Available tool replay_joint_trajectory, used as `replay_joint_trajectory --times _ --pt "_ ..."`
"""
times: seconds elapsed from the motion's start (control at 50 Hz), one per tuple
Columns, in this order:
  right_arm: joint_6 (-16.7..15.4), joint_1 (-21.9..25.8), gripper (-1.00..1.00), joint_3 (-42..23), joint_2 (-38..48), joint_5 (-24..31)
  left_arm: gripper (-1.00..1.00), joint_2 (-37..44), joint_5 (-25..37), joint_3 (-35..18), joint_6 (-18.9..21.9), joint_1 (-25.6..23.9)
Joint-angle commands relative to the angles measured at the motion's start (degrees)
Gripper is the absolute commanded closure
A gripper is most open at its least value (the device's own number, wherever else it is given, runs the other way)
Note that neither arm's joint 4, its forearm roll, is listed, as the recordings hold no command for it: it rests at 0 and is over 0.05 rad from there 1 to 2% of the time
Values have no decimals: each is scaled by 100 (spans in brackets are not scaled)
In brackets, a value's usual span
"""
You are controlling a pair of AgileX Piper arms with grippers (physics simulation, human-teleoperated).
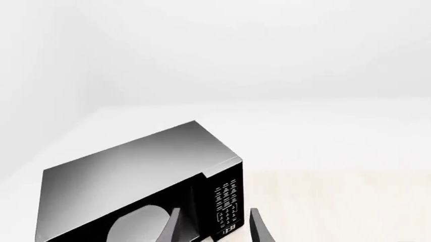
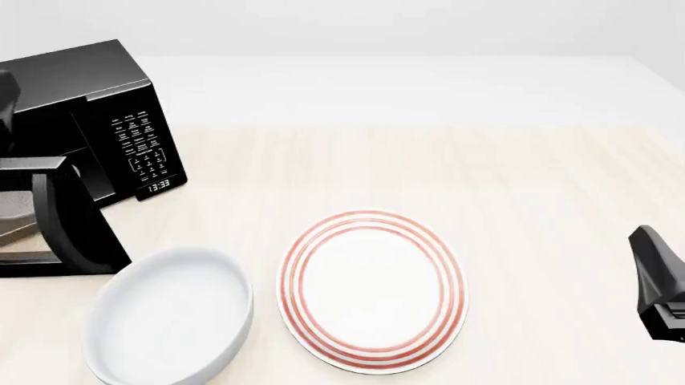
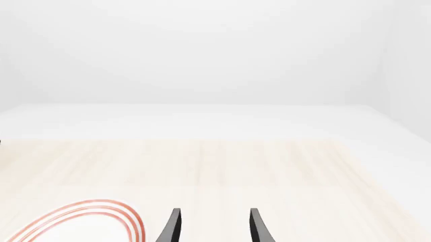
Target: Open the microwave.
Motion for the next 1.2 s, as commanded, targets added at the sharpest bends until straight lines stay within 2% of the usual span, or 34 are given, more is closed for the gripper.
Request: replay_joint_trajectory --times 0.02,0.3,0.56,0.6,0.66,0.88,0.9,1.16,1.2 --pt "1 -1 -100 0 -3 1 -100 536 306 -621 57 -111" --pt "0 0 -100 0 -1 0 -100 1434 844 -1540 91 -286" --pt "0 0 -100 0 1 0 -100 1629 1316 -1831 24 -183" --pt "1 -2 -100 0 -1 0 -100 1703 1453 -1876 196 -179" --pt "-3 -1 -100 0 0 0 -100 1665 1568 -1921 161 -104" --pt "1 0 -100 0 3 -1 -100 1877 2266 -2314 30 -259" --pt "-1 1 -100 0 3 -1 -100 1902 2323 -2321 121 -246" --pt "0 0 -100 0 0 0 -100 2080 2498 -2371 -127 -365" --pt "-4 -3 -100 -4 -257 261 -100 2068 2537 -2384 -134 -361"
